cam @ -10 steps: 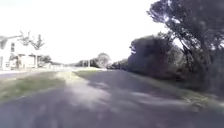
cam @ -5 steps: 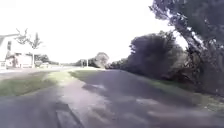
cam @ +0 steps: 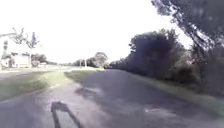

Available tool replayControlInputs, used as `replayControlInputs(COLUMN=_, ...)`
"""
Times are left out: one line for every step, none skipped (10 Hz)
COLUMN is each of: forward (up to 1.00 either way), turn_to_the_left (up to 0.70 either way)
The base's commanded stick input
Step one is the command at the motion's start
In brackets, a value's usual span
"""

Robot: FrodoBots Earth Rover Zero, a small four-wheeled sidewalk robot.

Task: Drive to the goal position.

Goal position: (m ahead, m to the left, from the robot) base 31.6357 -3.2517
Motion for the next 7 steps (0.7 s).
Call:
replayControlInputs(forward=1.0, turn_to_the_left=0.0)
replayControlInputs(forward=1.0, turn_to_the_left=0.0)
replayControlInputs(forward=1.0, turn_to_the_left=0.0)
replayControlInputs(forward=1.0, turn_to_the_left=0.0)
replayControlInputs(forward=1.0, turn_to_the_left=0.0)
replayControlInputs(forward=1.0, turn_to_the_left=0.0)
replayControlInputs(forward=1.0, turn_to_the_left=0.0)
